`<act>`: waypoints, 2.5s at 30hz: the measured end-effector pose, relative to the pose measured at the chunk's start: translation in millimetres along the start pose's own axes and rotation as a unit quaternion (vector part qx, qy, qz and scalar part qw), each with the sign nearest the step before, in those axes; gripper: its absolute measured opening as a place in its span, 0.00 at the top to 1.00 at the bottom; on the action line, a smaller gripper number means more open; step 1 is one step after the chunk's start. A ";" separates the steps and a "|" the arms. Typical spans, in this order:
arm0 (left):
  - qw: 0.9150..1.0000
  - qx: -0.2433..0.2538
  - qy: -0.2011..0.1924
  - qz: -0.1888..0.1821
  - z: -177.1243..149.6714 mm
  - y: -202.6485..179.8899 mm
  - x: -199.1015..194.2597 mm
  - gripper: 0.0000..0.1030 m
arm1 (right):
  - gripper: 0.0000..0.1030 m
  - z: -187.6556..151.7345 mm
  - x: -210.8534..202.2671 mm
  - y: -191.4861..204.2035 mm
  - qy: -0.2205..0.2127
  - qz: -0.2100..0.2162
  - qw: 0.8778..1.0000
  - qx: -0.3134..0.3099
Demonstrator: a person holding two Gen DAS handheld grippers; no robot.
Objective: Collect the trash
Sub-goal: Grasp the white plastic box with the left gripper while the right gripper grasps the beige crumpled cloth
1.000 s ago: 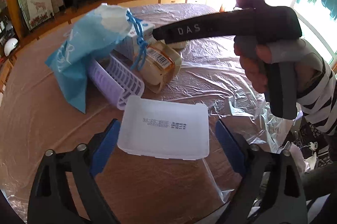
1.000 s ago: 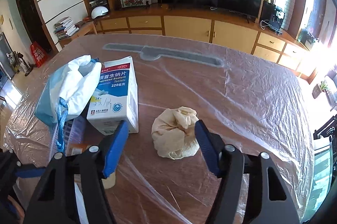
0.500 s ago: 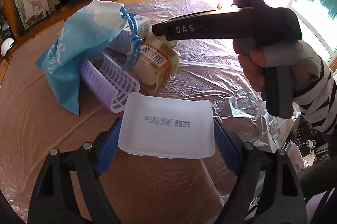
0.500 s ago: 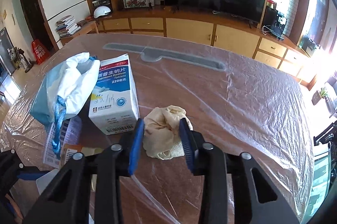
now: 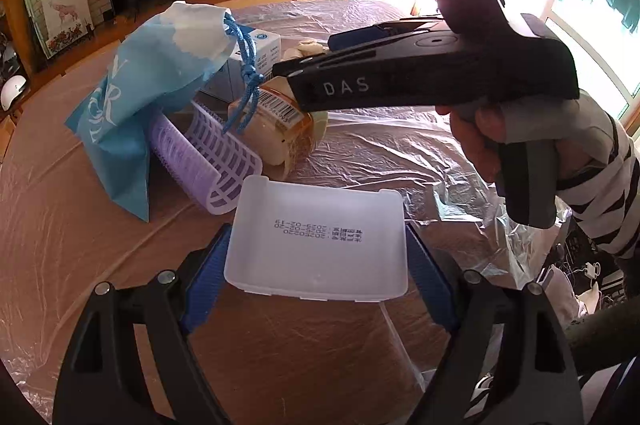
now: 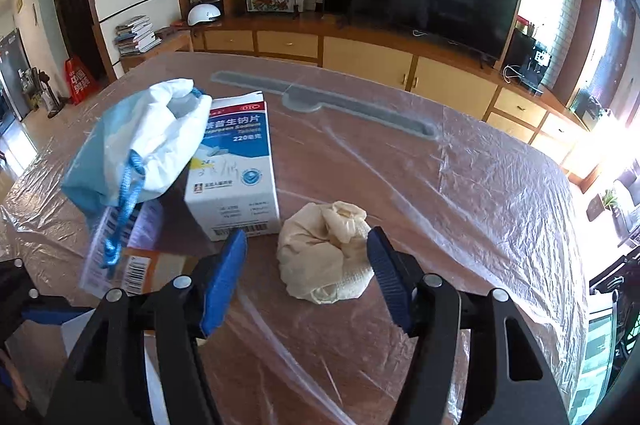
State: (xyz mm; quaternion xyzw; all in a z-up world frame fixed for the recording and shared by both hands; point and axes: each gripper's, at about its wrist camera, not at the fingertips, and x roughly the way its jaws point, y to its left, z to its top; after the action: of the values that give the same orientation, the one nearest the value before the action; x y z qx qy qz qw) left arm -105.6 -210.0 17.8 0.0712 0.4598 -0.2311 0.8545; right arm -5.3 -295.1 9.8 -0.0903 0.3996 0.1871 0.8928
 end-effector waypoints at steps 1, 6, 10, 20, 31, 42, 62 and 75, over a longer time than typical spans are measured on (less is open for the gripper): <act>1.000 0.001 -0.001 0.001 0.1 -0.3 0.1 0.19 | 0.40 0.2 1.1 -1.1 0.000 -0.001 1.000 0.004; 1.000 -0.002 -0.006 0.001 -1.3 0.9 0.0 0.19 | 0.46 0.6 3.1 -4.6 -0.001 0.000 1.000 0.006; 1.000 -0.006 -0.010 0.002 -5.5 2.4 -4.4 0.19 | 0.63 0.9 0.5 -9.0 -0.003 -0.002 1.000 0.019; 1.000 -0.007 -0.019 0.003 -11.3 11.6 -14.8 0.19 | 0.66 -11.6 -17.2 -13.0 -0.007 0.012 0.999 0.050; 1.000 -0.009 -0.027 -0.003 -21.3 16.3 -25.0 0.19 | 0.46 -28.4 -18.0 19.8 0.015 -0.041 0.999 -0.010; 0.999 -0.011 -0.033 -0.005 -21.5 17.1 -27.7 0.19 | 0.40 -16.4 -30.7 -1.1 0.007 -0.002 0.997 0.072; 0.999 -0.012 -0.037 -0.005 -28.0 17.6 -33.6 0.19 | 0.52 -25.1 -19.2 -5.3 0.026 -0.023 0.995 0.090; 0.999 -0.015 -0.046 -0.001 -34.7 29.5 -42.2 0.19 | 0.52 -52.0 -72.7 12.5 0.003 0.001 0.990 0.140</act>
State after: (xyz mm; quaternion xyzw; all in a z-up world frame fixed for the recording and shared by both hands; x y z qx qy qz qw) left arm -138.0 -158.4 30.1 0.0475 0.4237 -0.2281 0.8753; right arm -90.2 -318.9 29.5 0.0355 0.4249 0.1297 0.8952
